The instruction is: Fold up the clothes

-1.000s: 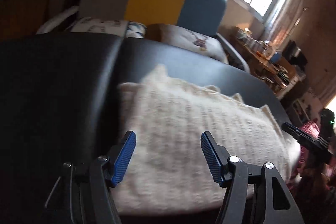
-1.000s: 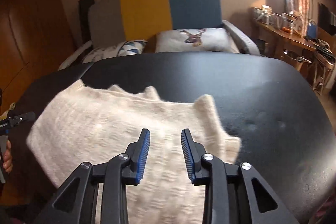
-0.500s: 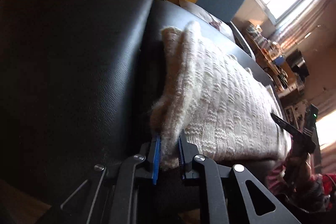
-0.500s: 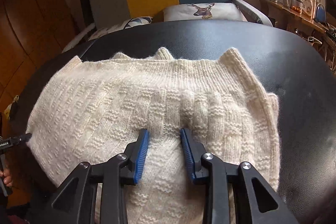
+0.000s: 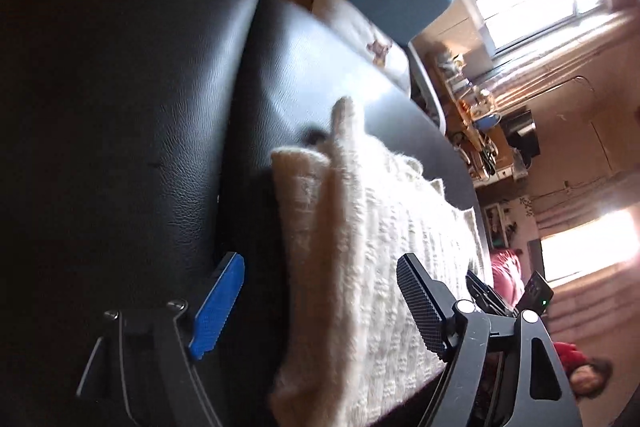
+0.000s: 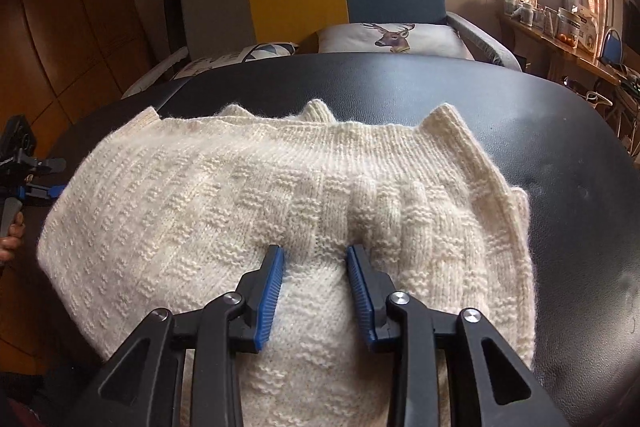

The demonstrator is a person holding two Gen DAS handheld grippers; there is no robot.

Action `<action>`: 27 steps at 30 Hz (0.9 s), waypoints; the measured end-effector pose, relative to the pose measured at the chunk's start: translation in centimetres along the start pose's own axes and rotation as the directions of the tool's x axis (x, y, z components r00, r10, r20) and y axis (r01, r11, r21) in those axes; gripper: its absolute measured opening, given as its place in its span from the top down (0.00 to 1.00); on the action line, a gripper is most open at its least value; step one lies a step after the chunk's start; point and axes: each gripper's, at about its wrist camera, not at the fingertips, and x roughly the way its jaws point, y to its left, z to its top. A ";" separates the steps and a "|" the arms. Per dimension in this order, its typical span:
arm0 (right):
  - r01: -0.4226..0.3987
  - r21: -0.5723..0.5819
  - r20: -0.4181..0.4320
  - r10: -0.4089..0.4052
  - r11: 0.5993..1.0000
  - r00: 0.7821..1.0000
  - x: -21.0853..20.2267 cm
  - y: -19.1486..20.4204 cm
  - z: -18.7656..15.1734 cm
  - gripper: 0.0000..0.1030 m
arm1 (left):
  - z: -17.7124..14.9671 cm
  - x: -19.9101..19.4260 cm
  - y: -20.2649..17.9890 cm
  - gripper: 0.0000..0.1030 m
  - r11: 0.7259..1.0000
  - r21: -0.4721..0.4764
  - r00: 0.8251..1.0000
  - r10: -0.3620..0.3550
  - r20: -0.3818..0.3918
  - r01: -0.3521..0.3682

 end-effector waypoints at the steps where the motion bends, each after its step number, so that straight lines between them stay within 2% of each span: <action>1: -0.001 -0.002 0.003 0.001 1.000 1.000 0.0 0.0 0.0 0.67 | 0.2 0.5 0.0 0.23 1.000 -0.006 1.000 -0.017 -0.021 0.017; 3: -0.002 -0.005 0.009 0.003 1.000 1.000 0.1 0.0 -0.1 0.67 | 0.6 0.8 -0.4 0.22 0.999 -0.014 0.999 -0.041 -0.022 0.041; 5: -0.002 -0.006 0.014 0.002 1.000 1.000 0.1 0.1 -0.1 0.67 | 0.6 1.2 -0.7 0.23 0.993 -0.028 0.991 -0.119 -0.053 0.118; 6: -0.001 -0.008 0.016 0.001 1.000 1.000 0.1 0.1 -0.1 0.67 | 0.8 1.7 -0.8 0.28 0.991 -0.043 0.989 -0.130 -0.073 0.127; 8: 0.002 -0.009 0.021 -0.002 1.000 1.000 0.2 0.1 -0.1 0.66 | 1.1 2.6 -1.2 0.41 0.996 -0.013 0.992 -0.093 -0.087 0.092; 10: 0.004 -0.008 0.022 -0.004 1.000 1.000 0.2 0.1 -0.1 0.66 | 1.3 2.9 -1.3 0.59 0.997 -0.020 0.993 -0.074 -0.087 0.073; 14: -0.002 -0.009 0.018 0.003 1.000 1.000 0.1 0.2 -0.2 0.66 | 1.0 3.2 -0.4 0.62 0.988 -0.107 0.990 -0.116 -0.083 0.107; 18: -0.037 -0.105 -0.034 0.033 0.994 0.999 -0.5 0.0 0.6 0.66 | 0.7 3.4 0.6 0.69 0.969 -0.197 0.984 -0.164 -0.075 0.147; 22: -0.077 -0.204 -0.093 0.059 0.976 0.994 -1.2 -0.1 1.5 0.66 | 0.3 3.0 -0.7 0.78 0.978 -0.174 0.991 -0.125 -0.043 0.116; 27: -0.119 -0.335 -0.186 0.058 0.935 0.981 -1.6 -0.8 2.4 0.66 | 0.9 3.2 -0.4 0.82 0.954 -0.234 0.982 -0.188 0.013 0.186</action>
